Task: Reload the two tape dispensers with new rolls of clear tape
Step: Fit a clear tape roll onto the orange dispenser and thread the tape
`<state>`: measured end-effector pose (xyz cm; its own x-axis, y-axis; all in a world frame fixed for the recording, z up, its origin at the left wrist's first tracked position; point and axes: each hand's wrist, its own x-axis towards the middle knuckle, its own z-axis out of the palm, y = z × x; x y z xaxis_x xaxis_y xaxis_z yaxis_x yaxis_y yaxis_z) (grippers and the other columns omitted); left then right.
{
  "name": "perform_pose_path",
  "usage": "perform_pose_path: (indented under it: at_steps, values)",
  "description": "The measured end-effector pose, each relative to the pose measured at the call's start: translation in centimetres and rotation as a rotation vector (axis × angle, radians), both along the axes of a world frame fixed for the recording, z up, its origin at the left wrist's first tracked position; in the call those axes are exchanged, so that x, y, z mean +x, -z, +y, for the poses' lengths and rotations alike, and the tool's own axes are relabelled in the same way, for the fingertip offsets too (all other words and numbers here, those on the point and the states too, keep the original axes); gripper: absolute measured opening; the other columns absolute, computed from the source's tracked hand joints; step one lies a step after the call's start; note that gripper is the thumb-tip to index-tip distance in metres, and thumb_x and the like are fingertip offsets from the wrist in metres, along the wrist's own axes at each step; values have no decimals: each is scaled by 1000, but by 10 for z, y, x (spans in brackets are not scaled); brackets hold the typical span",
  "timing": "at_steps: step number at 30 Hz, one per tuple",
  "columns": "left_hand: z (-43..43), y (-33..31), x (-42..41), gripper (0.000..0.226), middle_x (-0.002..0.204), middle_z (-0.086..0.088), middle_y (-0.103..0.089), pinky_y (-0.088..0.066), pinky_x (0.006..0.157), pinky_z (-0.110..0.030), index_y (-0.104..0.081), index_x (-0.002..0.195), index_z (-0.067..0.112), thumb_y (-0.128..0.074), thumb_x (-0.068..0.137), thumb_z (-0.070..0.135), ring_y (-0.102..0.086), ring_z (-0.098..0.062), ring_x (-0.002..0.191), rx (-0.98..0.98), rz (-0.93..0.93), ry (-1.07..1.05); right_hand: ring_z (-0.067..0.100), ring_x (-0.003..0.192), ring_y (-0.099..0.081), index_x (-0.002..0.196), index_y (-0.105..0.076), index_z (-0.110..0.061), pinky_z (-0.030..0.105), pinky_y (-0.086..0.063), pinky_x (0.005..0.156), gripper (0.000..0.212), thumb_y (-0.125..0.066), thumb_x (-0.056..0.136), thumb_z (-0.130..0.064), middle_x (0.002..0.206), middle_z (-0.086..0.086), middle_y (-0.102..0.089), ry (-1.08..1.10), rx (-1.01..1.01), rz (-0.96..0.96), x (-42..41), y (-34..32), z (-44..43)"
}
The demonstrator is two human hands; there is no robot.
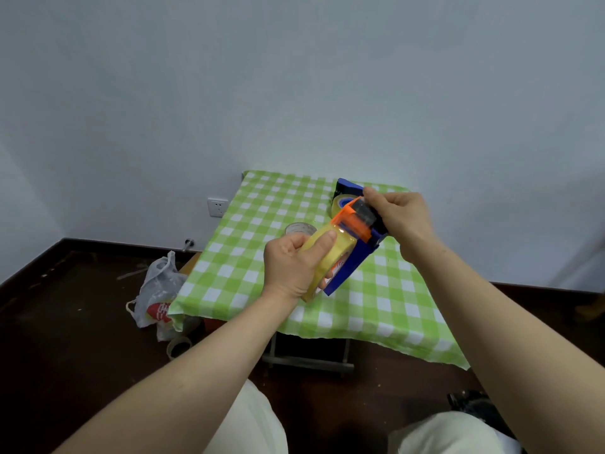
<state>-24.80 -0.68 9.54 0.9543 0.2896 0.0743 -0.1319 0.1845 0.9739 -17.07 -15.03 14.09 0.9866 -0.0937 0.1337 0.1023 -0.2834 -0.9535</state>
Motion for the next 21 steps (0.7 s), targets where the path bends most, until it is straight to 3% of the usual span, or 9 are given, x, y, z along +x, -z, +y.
perform_pose_path:
  at_steps: [7, 14, 17, 21]
  values:
    - [-2, 0, -2, 29, 40, -11, -56, -39, 31, -20, -59, 64, -5, -72, 81, 16, -47, -18, 26, -25, 22, -8, 14, 51, -52, 58, -64, -15, 24, -44, 51, 31, -63, 88, -23, 57, 4, -59, 8, -94, -5, -1, 0, 1]
    - [-1, 1, -2, 30, 38, -7, -56, -38, 30, -19, -58, 57, 3, -71, 81, 14, -47, -16, 26, -16, 17, -29, 26, 67, -55, 80, -69, 5, 45, -55, 73, 31, -59, 91, -22, 73, 17, -61, -55, -5, 70, -1, 8, -7]
    - [-1, 1, -2, 31, 38, -8, -56, -38, 31, -19, -58, 56, 4, -72, 81, 15, -47, -17, 26, -19, 12, -32, 26, 66, -52, 77, -68, 6, 44, -52, 70, 31, -59, 90, -21, 71, 18, -59, -37, -35, 27, 0, 10, -7]
    - [0, 3, -3, 30, 39, -8, -56, -39, 31, -20, -58, 57, 3, -72, 81, 15, -49, -17, 28, 8, 13, -26, 27, 69, -59, 81, -69, 3, 44, -56, 75, 29, -61, 88, -24, 73, 15, -61, -67, 31, 130, 1, 8, -8]
